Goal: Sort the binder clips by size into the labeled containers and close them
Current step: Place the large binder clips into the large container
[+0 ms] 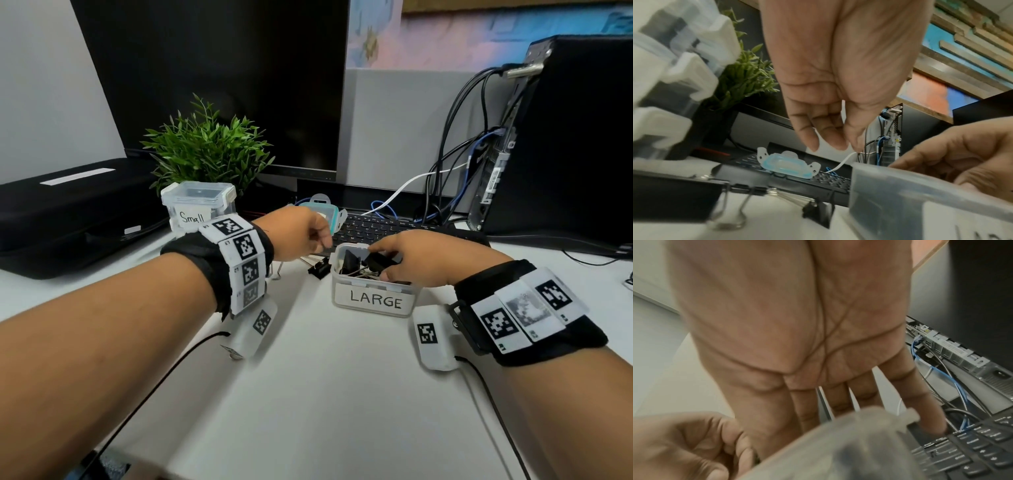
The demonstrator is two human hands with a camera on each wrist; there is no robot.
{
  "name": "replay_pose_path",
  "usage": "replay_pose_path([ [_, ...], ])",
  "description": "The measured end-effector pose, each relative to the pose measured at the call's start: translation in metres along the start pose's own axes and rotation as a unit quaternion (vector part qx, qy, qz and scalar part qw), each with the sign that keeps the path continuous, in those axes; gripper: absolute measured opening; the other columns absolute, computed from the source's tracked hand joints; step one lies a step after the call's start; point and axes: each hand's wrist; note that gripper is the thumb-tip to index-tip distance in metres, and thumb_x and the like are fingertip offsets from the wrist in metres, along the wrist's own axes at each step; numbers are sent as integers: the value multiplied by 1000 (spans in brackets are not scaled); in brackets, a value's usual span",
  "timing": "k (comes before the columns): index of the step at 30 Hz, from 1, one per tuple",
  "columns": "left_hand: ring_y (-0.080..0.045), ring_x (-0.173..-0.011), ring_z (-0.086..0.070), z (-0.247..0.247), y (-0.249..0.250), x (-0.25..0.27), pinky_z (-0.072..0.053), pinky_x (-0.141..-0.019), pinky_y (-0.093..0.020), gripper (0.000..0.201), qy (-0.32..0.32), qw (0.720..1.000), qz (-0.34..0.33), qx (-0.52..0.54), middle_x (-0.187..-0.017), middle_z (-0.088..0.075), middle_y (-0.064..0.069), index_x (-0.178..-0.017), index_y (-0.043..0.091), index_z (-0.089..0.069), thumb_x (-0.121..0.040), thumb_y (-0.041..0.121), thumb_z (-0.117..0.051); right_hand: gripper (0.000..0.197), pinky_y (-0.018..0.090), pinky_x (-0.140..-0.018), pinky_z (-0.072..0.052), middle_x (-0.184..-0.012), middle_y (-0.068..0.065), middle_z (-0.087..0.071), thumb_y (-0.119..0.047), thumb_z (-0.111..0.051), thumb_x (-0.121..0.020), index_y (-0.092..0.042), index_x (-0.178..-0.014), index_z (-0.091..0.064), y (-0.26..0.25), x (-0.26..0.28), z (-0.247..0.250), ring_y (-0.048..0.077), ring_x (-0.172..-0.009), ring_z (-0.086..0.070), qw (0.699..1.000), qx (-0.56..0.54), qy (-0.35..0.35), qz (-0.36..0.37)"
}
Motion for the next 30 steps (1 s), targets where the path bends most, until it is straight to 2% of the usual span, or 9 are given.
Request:
replay_pose_path([
  [4, -9, -89, -54, -3, -14, 3, -37, -74, -17, 20, -37, 994, 44, -91, -102, -64, 4, -109, 17, -65, -90, 15, -57, 49, 29, -90, -42, -131, 0, -53, -32, -61, -90, -33, -137, -46, -3, 5, 4, 19, -112, -52, 999, 6, 24, -21],
  [7, -16, -99, -58, -13, -20, -1, -45, -79, -24, 30, -77, 987, 79, -117, -113, -61, 2, -118, 20, -60, -88, 22, -61, 46, 29, -89, -43, -129, 0, -55, -32, -62, -89, -33, -134, -49, -5, 8, 6, 19, -113, -53, 999, -8, 46, -22],
  [9, -18, -109, -56, -21, -19, -4, -44, -83, -24, 42, -88, 986, 74, -121, -120, -59, 1, -128, 23, -53, -87, 26, -62, 45, 28, -86, -43, -128, 0, -54, -33, -61, -89, -33, -132, -51, -7, 9, 7, 19, -112, -52, 999, -2, 39, -22],
  [12, -21, -124, -48, -28, -15, -12, -42, -97, -28, 61, -79, 987, 51, -129, -136, -50, 0, -142, 27, -38, -86, 31, -63, 43, 26, -82, -40, -127, 0, -54, -30, -60, -90, -31, -132, -51, -7, 9, 6, 19, -111, -51, 999, 18, 13, -29],
  [13, -22, -125, -47, -29, -12, -15, -42, -96, -28, 63, -82, 986, 47, -134, -139, -48, -1, -143, 27, -35, -87, 32, -62, 44, 25, -82, -39, -127, 0, -54, -29, -60, -90, -30, -133, -51, -7, 9, 5, 19, -112, -51, 999, 25, 7, -30],
  [17, -23, -120, -51, -35, 0, -23, -42, -97, -31, 57, -116, 979, 34, -162, -133, -54, -1, -139, 24, -42, -87, 33, -62, 47, 25, -84, -39, -130, -2, -53, -24, -61, -89, -32, -134, -49, -5, 9, 6, 18, -113, -51, 999, 29, 1, -33],
  [20, -22, -115, -53, -37, 4, -26, -42, -92, -30, 49, -131, 977, 30, -162, -126, -58, -1, -132, 22, -47, -87, 34, -62, 49, 23, -82, -40, -127, -3, -56, -19, -61, -88, -32, -134, -50, -3, 7, 5, 18, -111, -53, 999, 31, -7, -20],
  [24, -22, -112, -55, -38, 6, -28, -44, -93, -31, 51, -136, 976, 23, -168, -123, -60, 0, -128, 23, -48, -83, 33, -68, 48, 23, -82, -41, -123, -3, -59, -17, -63, -87, -31, -132, -53, 0, 5, 5, 17, -107, -55, 1000, 25, -1, -9],
  [30, -20, -106, -56, -34, 4, -22, -43, -81, -26, 44, -127, 978, 37, -161, -117, -61, -1, -124, 17, -51, -83, 23, -65, 46, 28, -90, -47, -121, -2, -61, -18, -65, -86, -31, -129, -56, 0, 4, 4, 19, -106, -57, 1000, 10, 2, -18],
])
Point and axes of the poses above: each hand's wrist, its own x-axis away from the middle knuckle, its own z-axis out of the back of the hand, y = z × x
